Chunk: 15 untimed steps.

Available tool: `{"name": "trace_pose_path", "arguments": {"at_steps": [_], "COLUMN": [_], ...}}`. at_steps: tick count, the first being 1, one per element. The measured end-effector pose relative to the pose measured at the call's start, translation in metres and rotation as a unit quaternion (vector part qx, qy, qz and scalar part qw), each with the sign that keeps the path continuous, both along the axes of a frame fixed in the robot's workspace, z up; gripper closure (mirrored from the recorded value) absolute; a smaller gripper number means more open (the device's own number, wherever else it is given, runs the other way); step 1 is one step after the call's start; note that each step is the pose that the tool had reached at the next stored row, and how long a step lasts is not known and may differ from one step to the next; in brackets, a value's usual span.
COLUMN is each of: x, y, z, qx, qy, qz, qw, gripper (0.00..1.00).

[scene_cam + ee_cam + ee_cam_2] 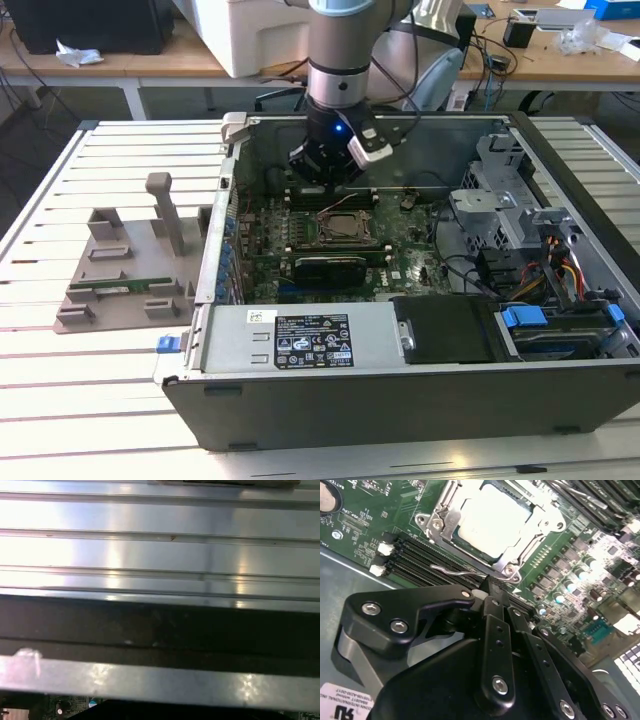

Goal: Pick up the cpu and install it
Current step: 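Install the first cpu locking lever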

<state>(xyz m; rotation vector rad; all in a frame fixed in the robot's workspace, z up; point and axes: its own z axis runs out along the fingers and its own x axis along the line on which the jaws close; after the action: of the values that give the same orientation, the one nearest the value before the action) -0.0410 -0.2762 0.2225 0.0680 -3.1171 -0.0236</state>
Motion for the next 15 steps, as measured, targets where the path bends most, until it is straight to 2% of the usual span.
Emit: {"name": "trace_pose_path", "arguments": {"at_steps": [6,15], "x": [0.0024,0.0096], "y": [0.0050,0.0052], "z": [-0.0048,-0.0087], "qx": [0.0001,0.0001], "qy": [0.0000,0.0000], "qz": [0.000,0.000], "qw": [1.0000,1.0000], "gripper": [0.89,0.89]}}
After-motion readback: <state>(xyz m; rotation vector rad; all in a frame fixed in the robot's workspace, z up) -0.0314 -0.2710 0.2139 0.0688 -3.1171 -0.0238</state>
